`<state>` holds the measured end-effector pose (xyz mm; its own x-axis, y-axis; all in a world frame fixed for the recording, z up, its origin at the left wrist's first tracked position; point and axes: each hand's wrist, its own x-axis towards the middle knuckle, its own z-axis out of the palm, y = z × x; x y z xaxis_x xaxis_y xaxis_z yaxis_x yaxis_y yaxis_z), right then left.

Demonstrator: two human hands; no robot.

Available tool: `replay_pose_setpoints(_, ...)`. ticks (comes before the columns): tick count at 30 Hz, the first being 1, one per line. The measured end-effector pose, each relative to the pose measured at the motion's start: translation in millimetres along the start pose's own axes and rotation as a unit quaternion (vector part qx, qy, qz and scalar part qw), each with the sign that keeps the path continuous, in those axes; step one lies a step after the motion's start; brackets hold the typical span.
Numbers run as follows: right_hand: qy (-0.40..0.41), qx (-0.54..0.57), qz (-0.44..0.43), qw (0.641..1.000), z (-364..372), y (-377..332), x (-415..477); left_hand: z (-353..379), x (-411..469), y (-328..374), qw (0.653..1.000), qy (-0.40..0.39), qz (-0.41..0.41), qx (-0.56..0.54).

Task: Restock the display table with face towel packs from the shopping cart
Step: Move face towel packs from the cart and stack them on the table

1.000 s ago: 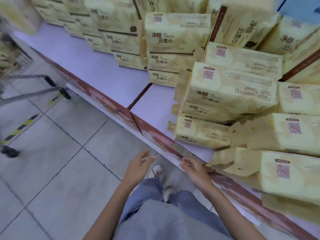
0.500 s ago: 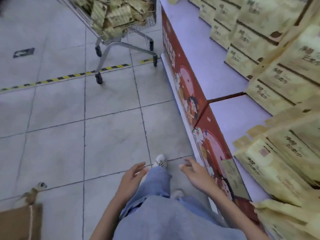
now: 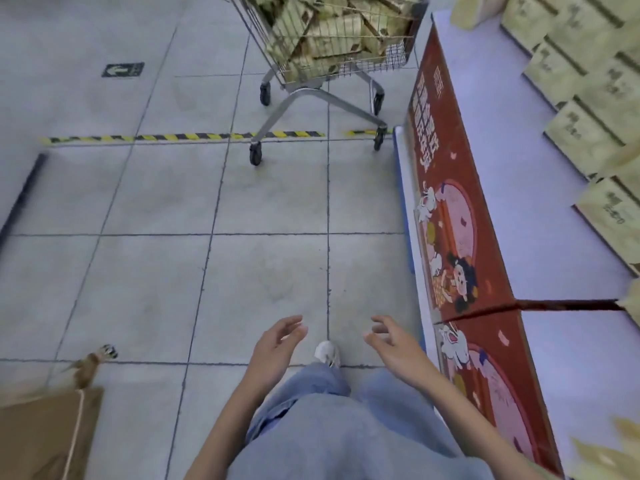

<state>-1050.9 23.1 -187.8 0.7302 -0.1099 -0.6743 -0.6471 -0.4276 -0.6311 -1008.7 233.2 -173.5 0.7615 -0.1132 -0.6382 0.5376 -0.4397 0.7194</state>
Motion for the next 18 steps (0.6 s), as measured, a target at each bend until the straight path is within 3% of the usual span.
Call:
replay_pose_setpoints(11, 0.021, 0.023, 0.034, 0.999, -77, -72, 122, -20, 155, 130, 0.999, -0.031, 0.009, 0.010)
replay_pose_setpoints(18, 0.002, 0.016, -0.002, 1.000, -166, -153, 228, -20, 234, 211, 0.996, 0.021, -0.027, -0.079)
